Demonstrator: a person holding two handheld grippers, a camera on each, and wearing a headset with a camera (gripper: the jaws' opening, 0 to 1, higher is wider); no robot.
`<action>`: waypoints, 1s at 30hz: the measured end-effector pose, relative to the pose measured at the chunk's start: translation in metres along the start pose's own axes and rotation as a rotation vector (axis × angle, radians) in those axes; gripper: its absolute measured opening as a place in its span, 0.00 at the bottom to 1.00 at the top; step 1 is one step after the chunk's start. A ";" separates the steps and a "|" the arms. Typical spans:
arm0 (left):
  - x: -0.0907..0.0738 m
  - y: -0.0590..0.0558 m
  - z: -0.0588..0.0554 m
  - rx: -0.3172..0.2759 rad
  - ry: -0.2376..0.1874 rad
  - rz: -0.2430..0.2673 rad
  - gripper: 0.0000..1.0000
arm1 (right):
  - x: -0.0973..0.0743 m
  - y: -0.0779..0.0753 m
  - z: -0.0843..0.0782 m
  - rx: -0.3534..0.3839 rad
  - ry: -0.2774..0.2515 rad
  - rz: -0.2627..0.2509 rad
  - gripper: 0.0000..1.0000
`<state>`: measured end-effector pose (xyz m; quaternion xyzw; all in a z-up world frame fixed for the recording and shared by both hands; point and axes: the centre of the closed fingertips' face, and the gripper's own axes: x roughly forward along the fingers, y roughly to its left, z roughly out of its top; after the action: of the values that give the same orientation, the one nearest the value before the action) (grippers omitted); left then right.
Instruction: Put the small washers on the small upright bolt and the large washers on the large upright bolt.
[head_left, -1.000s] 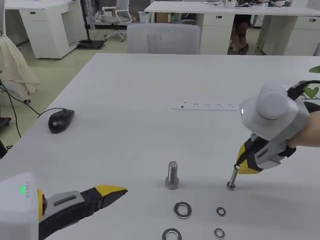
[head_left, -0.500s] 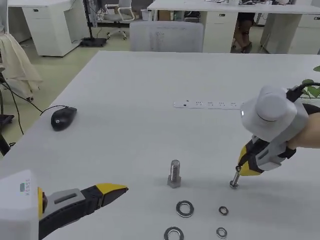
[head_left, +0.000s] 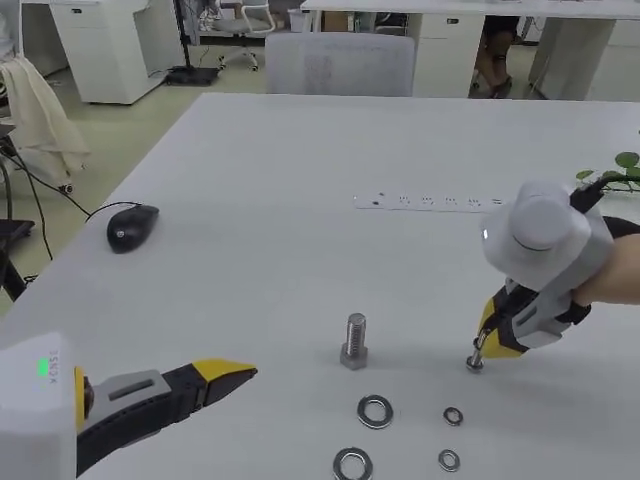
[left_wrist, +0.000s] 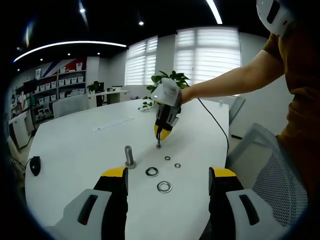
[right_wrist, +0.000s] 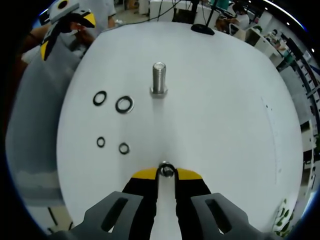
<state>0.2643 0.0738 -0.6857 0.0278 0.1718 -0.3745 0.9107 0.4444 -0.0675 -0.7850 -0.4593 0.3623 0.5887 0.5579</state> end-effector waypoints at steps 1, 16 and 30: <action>0.000 0.000 0.000 -0.001 0.000 0.000 0.65 | 0.001 0.000 0.000 0.003 -0.002 0.002 0.12; 0.001 0.003 0.000 -0.004 0.005 0.000 0.65 | 0.018 -0.001 -0.010 0.028 -0.008 0.013 0.13; 0.001 0.003 -0.003 -0.004 0.009 0.001 0.65 | 0.022 0.001 -0.012 0.030 -0.020 0.010 0.15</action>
<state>0.2662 0.0762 -0.6885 0.0278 0.1768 -0.3738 0.9101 0.4460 -0.0715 -0.8099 -0.4432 0.3677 0.5905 0.5654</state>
